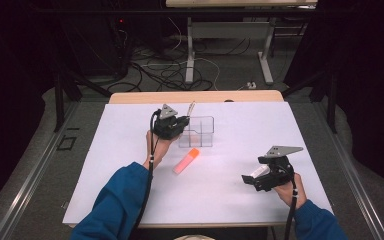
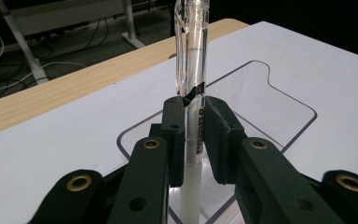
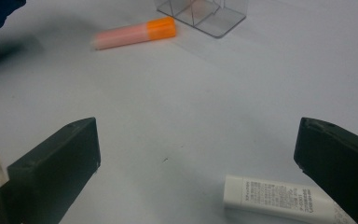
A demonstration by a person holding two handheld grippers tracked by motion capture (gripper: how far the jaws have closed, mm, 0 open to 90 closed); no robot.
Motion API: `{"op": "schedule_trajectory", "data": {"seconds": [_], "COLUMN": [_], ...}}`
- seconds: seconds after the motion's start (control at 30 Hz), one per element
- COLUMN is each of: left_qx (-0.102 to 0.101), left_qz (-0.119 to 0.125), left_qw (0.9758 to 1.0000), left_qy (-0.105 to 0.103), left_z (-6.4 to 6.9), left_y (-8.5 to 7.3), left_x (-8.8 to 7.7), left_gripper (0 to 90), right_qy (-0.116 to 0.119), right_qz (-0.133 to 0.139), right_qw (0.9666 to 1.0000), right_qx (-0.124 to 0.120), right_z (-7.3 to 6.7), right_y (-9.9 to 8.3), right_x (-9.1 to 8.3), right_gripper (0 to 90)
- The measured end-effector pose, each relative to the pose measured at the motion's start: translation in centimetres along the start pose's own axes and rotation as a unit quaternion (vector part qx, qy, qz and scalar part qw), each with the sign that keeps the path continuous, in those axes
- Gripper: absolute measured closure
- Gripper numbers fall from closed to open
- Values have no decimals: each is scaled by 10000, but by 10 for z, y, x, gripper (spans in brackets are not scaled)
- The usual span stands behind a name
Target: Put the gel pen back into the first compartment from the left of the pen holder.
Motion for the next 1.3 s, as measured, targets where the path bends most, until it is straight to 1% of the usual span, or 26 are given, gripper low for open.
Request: {"op": "schedule_trajectory", "data": {"seconds": [0.2,0.47,0.53,0.57,0.6,0.63,0.73,0.77,0.8,0.83,0.87,0.9,0.93,1.0,1.03,1.07,1.13,1.17,1.2,1.27,1.3], "left_qx": [92,116,117,105,142,112,180,234,247,305,398,439,406,462,462,486,489,474,446,498,474], "left_qz": [-129,-259,-251,-205,-192,-171,-125,-180,-207,-224,-293,-337,-349,-507,-509,-556,-656,-745,-736,-810,-826], "left_qw": [9998,9995,9995,9995,9994,9994,9994,9993,9992,9990,9985,9982,9984,9976,9975,9972,9966,9960,9962,9954,9954], "left_qy": [89,144,183,223,263,266,269,247,232,224,221,219,202,140,155,127,139,94,113,131,143], "left_z": [2,3,4,5,5,6,9,10,13,14,16,18,20,21,23,23,25,25,27,28,29], "left_y": [-1,-2,-1,0,2,4,10,12,12,13,13,12,11,10,9,9,8,7,6,5,4], "left_x": [2,3,2,1,-2,-5,-15,-19,-23,-25,-29,-32,-35,-40,-42,-44,-48,-51,-53,-57,-59], "left_gripper": [786,784,773,734,677,616,494,437,397,370,336,304,287,252,238,224,182,156,154,141,127], "right_qy": [15,13,17,16,18,8,17,16,5,21,-4,3,-5,-10,-17,-27,-17,-14,-6,2,6], "right_qz": [4,-2,-7,-5,-1,-8,-18,10,10,-15,-17,-96,-20,-18,-95,-30,-50,-5,-4,-7,-7], "right_qw": [10000,10000,10000,10000,10000,10000,10000,10000,10000,10000,10000,10000,10000,10000,10000,10000,10000,10000,10000,10000,10000], "right_qx": [-3,1,7,8,3,14,21,18,29,14,48,-8,9,-2,-22,-12,-6,-14,-27,-67,-54], "right_z": [-1,0,0,-1,0,-1,0,-1,-1,-1,-2,-1,-2,-3,-3,-4,-4,-4,-4,-4,-5], "right_y": [0,0,0,0,0,0,0,0,0,0,0,0,0,0,0,0,0,0,0,-1,-1], "right_x": [0,0,0,0,0,-1,-2,-2,-2,-3,-3,-4,-3,-3,-4,-3,-3,-3,-3,-3,-3], "right_gripper": [0,0,0,0,0,0,0,0,0,0,0,0,0,0,0,0,0,0,0,0,0]}}
Point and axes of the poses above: each handheld gripper's, and its own axes: x roughly forward along the jaws, y roughly out of its top, z roughly to its right, the point moved 1 cm from there along x, roughly forward along the jaws, and after that the axes turned 10 degrees about z, right-handed, at the moved point
